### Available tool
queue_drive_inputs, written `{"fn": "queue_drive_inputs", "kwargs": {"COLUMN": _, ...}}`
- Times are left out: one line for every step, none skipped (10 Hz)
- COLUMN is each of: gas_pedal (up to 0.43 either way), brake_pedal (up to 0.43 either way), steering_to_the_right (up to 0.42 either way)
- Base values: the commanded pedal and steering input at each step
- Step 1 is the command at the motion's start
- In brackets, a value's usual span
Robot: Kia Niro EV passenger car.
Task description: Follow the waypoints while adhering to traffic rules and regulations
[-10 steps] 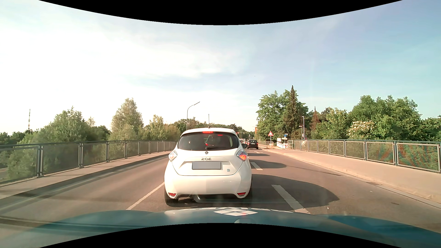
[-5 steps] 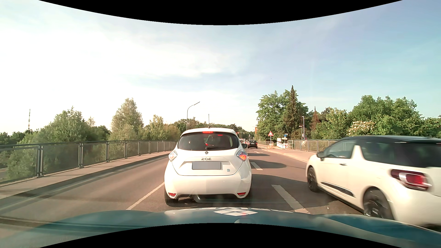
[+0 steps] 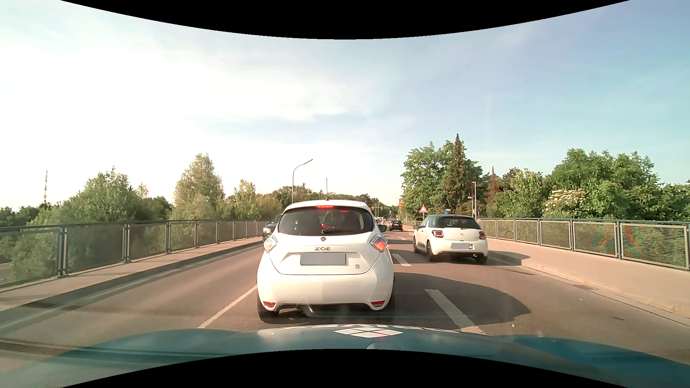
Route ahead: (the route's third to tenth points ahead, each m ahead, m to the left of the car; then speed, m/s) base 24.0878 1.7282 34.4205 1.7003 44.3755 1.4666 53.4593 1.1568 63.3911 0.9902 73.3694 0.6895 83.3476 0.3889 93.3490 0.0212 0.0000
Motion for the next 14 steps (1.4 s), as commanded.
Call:
{"fn": "queue_drive_inputs", "kwargs": {"gas_pedal": 0.000, "brake_pedal": 0.293, "steering_to_the_right": -0.001}}
{"fn": "queue_drive_inputs", "kwargs": {"gas_pedal": 0.000, "brake_pedal": 0.293, "steering_to_the_right": -0.001}}
{"fn": "queue_drive_inputs", "kwargs": {"gas_pedal": 0.000, "brake_pedal": 0.299, "steering_to_the_right": -0.001}}
{"fn": "queue_drive_inputs", "kwargs": {"gas_pedal": 0.000, "brake_pedal": 0.299, "steering_to_the_right": -0.001}}
{"fn": "queue_drive_inputs", "kwargs": {"gas_pedal": 0.000, "brake_pedal": 0.299, "steering_to_the_right": -0.001}}
{"fn": "queue_drive_inputs", "kwargs": {"gas_pedal": 0.000, "brake_pedal": 0.299, "steering_to_the_right": -0.001}}
{"fn": "queue_drive_inputs", "kwargs": {"gas_pedal": 0.000, "brake_pedal": 0.299, "steering_to_the_right": -0.001}}
{"fn": "queue_drive_inputs", "kwargs": {"gas_pedal": 0.000, "brake_pedal": 0.299, "steering_to_the_right": -0.001}}
{"fn": "queue_drive_inputs", "kwargs": {"gas_pedal": 0.000, "brake_pedal": 0.293, "steering_to_the_right": -0.001}}
{"fn": "queue_drive_inputs", "kwargs": {"gas_pedal": 0.000, "brake_pedal": 0.299, "steering_to_the_right": -0.001}}
{"fn": "queue_drive_inputs", "kwargs": {"gas_pedal": 0.000, "brake_pedal": 0.299, "steering_to_the_right": -0.001}}
{"fn": "queue_drive_inputs", "kwargs": {"gas_pedal": 0.000, "brake_pedal": 0.293, "steering_to_the_right": -0.001}}
{"fn": "queue_drive_inputs", "kwargs": {"gas_pedal": 0.000, "brake_pedal": 0.299, "steering_to_the_right": -0.001}}
{"fn": "queue_drive_inputs", "kwargs": {"gas_pedal": 0.000, "brake_pedal": 0.299, "steering_to_the_right": -0.001}}
